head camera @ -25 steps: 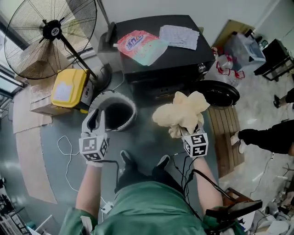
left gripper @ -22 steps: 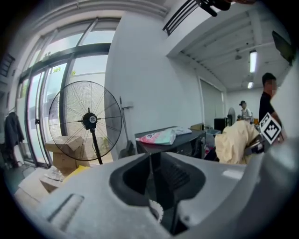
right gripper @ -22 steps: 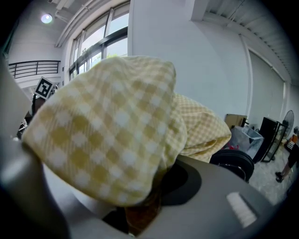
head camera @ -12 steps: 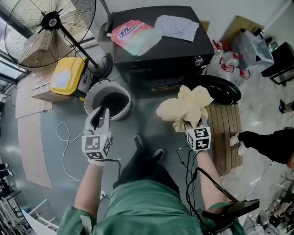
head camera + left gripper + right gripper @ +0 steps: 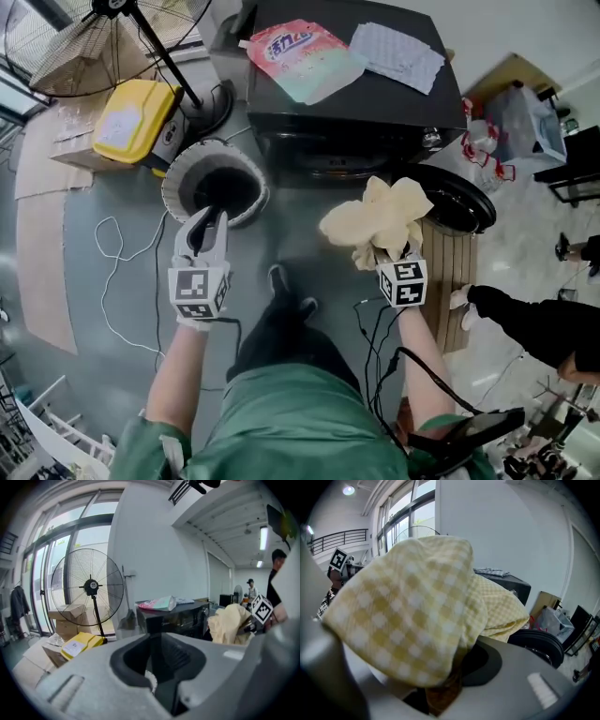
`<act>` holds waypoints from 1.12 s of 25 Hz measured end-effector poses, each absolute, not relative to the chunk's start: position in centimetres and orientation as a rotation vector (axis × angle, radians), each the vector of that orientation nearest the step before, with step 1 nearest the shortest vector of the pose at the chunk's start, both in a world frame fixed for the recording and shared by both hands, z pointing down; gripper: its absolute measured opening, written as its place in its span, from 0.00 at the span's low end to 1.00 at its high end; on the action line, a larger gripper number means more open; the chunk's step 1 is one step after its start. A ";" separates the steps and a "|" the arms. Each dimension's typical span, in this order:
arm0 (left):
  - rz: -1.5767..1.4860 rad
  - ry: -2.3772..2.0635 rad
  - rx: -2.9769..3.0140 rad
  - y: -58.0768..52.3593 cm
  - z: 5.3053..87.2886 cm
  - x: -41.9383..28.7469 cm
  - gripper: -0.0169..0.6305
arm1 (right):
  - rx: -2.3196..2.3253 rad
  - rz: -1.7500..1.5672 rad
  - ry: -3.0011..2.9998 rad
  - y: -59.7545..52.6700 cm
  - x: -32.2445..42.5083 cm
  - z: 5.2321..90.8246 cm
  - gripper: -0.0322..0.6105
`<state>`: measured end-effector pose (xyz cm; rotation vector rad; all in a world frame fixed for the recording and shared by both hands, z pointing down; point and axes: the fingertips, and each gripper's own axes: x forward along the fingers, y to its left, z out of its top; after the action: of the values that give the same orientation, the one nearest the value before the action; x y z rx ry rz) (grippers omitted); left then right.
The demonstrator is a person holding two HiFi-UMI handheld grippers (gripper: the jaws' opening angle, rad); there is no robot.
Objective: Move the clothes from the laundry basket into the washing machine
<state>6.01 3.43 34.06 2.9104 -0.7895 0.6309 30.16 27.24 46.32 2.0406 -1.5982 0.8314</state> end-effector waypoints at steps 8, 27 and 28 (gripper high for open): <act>0.638 -0.854 2.838 -1.3 37.4 3.5 0.14 | 1.873 0.843 -1.588 22.2 29.5 50.0 0.29; 0.726 -1.218 2.573 1.3 44.9 7.0 0.14 | 1.379 0.760 -1.820 15.4 34.4 62.5 0.29; 0.720 -1.236 2.563 1.6 45.2 7.4 0.14 | 1.359 0.749 -1.823 15.3 34.9 63.3 0.29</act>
<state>7.42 1.60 45.17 2.5633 -1.2358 0.7196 34.93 15.30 63.25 1.3589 -1.8233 0.7492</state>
